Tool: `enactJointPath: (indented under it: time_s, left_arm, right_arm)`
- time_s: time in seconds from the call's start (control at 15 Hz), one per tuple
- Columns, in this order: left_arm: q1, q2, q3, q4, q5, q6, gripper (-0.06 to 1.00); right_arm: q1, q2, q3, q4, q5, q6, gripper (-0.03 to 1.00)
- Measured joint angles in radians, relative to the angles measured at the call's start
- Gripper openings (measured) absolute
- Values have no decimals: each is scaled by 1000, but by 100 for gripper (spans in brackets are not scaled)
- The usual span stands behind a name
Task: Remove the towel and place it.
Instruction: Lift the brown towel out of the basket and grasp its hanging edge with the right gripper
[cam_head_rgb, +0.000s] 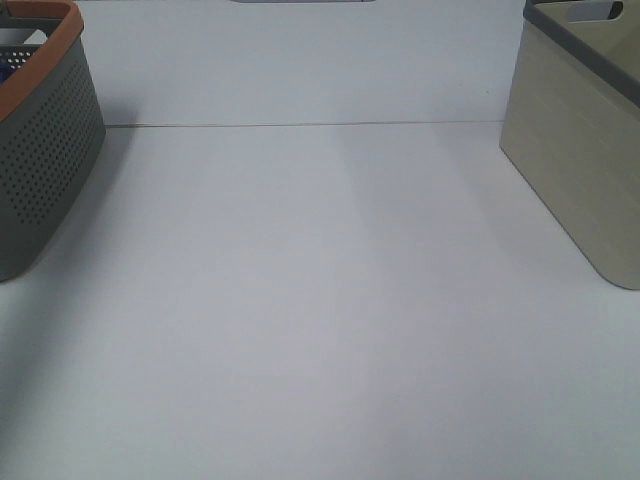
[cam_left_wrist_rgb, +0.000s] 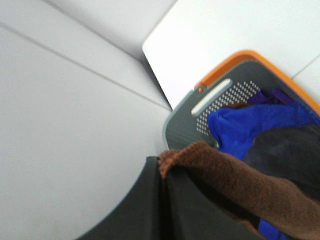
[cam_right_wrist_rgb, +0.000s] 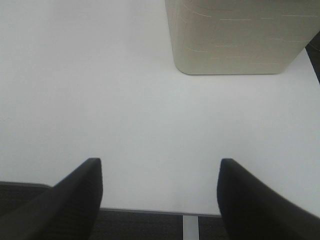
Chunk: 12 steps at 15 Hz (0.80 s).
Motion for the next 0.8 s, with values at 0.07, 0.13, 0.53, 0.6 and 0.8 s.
enactJointPath:
  time_s: [0.07,0.13,0.53,0.6,0.8]
  left_arm:
    - [-35,-19,0,-20,-23,69,0]
    - [-71,-33,0,-36,-46,142,0]
    - [-269,-53,0,-60,-194,360,0]
    - [-304,-51,0,-69,-194,399,0]
    - [-396,-48,0,-71,-246,528,0]
  right_arm:
    - [0,0,0,0,0,0,57]
    - [0,0,0,0,0,0,57]
    - [0,109,-21,100,-138,-44,57]
    - [0,178,-21,177,-210,-94,57]
    - [0,401,-21,499,-368,-381,57]
